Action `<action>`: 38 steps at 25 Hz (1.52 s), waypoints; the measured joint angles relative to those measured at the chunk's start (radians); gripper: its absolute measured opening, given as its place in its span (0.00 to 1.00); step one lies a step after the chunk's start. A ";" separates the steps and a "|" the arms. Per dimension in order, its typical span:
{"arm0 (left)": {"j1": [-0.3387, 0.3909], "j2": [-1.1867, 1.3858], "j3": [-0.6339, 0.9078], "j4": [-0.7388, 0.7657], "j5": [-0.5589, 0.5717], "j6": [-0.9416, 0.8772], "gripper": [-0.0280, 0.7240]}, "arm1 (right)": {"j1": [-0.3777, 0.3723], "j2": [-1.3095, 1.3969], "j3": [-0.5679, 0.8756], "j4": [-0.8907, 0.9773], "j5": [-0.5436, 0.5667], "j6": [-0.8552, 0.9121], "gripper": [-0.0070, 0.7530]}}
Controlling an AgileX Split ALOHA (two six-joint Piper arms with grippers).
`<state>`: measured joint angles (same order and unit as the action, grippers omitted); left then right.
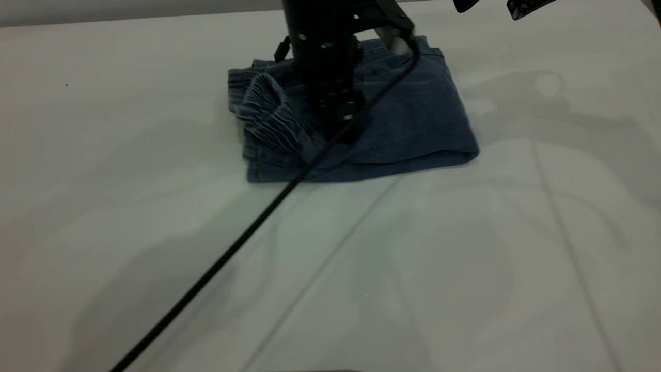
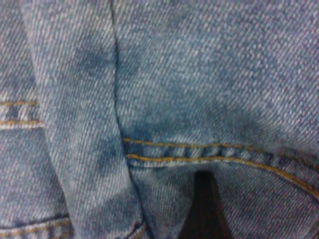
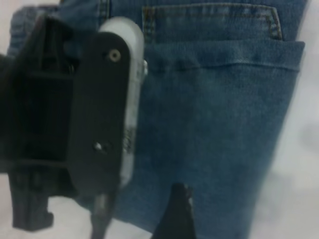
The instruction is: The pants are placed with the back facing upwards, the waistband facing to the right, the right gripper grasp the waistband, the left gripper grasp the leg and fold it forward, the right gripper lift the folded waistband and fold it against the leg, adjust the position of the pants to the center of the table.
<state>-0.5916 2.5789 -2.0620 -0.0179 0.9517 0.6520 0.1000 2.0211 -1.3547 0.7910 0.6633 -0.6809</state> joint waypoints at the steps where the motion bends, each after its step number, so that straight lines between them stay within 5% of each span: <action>1: -0.004 0.000 0.000 0.007 0.002 -0.012 0.70 | 0.000 0.000 0.000 0.000 0.000 0.000 0.79; 9: -0.013 0.033 -0.159 0.081 0.217 -0.058 0.70 | 0.000 -0.095 0.000 -0.013 0.000 0.000 0.79; 16: -0.018 0.005 -0.408 0.125 0.221 -0.195 0.70 | 0.000 -0.313 0.000 -0.035 0.055 0.035 0.79; 25: -0.018 -0.248 -0.419 0.249 0.221 -0.531 0.70 | 0.000 -0.641 0.001 -0.258 0.237 0.295 0.79; 32: -0.018 -0.573 -0.277 0.191 0.221 -0.572 0.70 | 0.000 -0.906 0.001 -0.393 0.489 0.462 0.79; 38: -0.018 -0.883 0.021 0.185 0.221 -0.594 0.70 | 0.000 -1.131 0.001 -0.434 0.599 0.535 0.79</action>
<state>-0.6092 1.6957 -2.0413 0.1675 1.1729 0.0580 0.1000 0.8900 -1.3538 0.3567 1.2621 -0.1462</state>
